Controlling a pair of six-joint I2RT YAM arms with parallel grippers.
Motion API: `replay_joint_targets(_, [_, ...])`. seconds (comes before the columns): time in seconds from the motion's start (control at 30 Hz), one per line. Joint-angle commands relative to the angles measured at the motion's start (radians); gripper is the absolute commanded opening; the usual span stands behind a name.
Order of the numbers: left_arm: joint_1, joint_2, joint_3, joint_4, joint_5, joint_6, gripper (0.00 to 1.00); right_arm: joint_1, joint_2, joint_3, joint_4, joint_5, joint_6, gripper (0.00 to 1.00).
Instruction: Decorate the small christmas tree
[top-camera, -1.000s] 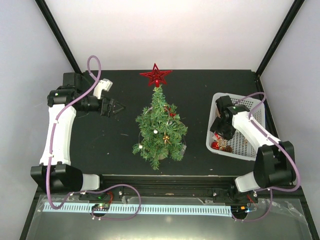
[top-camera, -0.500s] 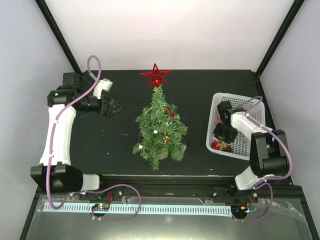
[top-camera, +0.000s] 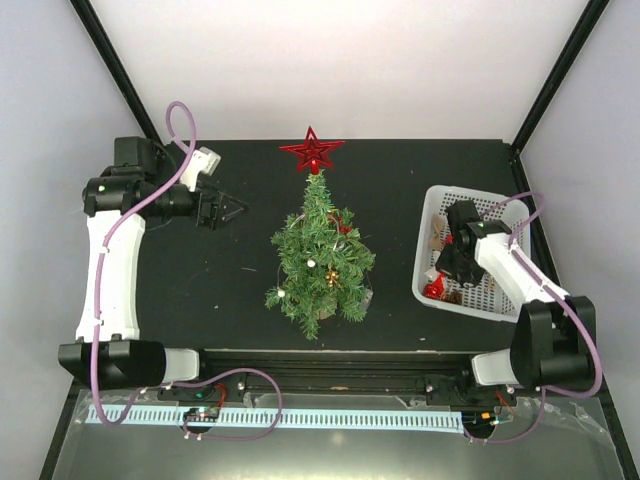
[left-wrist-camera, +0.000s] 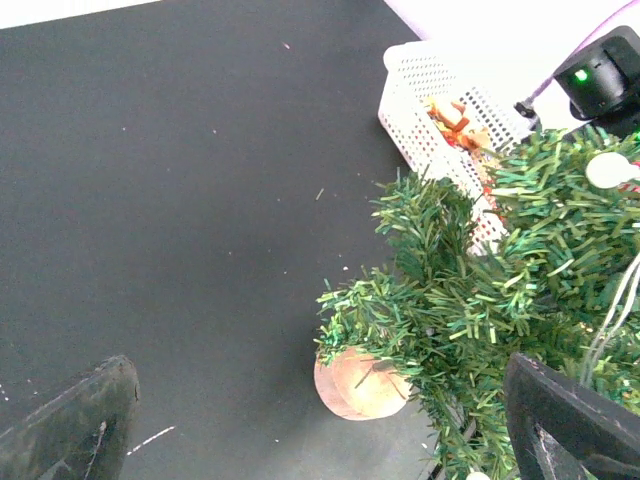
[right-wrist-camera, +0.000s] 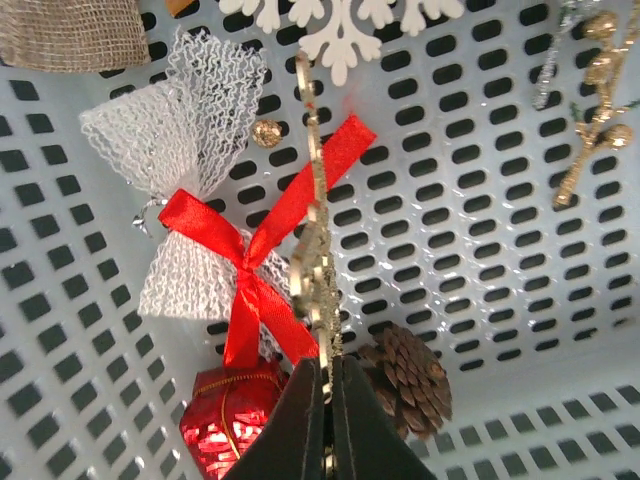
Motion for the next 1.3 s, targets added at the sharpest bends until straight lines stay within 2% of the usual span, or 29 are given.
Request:
replay_joint_targets(0.0, [-0.005,-0.037,0.069,-0.040,-0.003,0.026,0.99,-0.006,-0.083,0.000,-0.062,0.041,-0.014,0.01])
replay_joint_targets(0.23, [-0.004,-0.085,0.161,-0.087,-0.024,0.071,0.99,-0.005,-0.231,0.035,-0.137,0.028,-0.044,0.01])
replay_joint_targets(0.43, [-0.005,-0.134,0.267,-0.147,0.058,0.075,0.99,-0.004,-0.516,0.137,-0.116,-0.109,-0.051,0.01])
replay_joint_targets(0.6, [0.002,-0.165,0.458,-0.150,0.107,0.018,0.99,-0.003,-0.670,0.224,-0.045,-0.332,-0.070,0.01])
replay_joint_targets(0.73, [0.001,-0.176,0.623,-0.163,0.172,0.027,0.99,-0.002,-0.750,0.270,0.057,-0.636,-0.121,0.01])
replay_joint_targets(0.83, [0.002,-0.193,0.679,-0.173,0.218,0.040,0.99,-0.003,-0.741,0.369,0.038,-0.823,-0.187,0.01])
replay_joint_targets(0.9, [0.000,-0.215,0.679,-0.185,0.285,0.058,0.99,-0.002,-0.716,0.449,-0.004,-0.926,-0.215,0.01])
replay_joint_targets(1.0, [-0.001,-0.247,0.676,-0.245,0.473,0.120,0.97,0.039,-0.696,0.546,-0.024,-1.009,-0.196,0.01])
replay_joint_targets(1.07, [-0.004,-0.261,0.651,-0.241,0.568,0.098,0.95,0.052,-0.696,0.587,-0.012,-1.072,-0.161,0.01])
replay_joint_targets(1.17, [-0.012,-0.294,0.526,-0.104,0.677,-0.083,0.92,0.066,-0.705,0.602,0.005,-1.109,-0.115,0.01])
replay_joint_targets(1.27, [-0.023,-0.335,0.347,0.167,0.816,-0.368,0.89,0.072,-0.723,0.601,0.020,-1.127,-0.087,0.01])
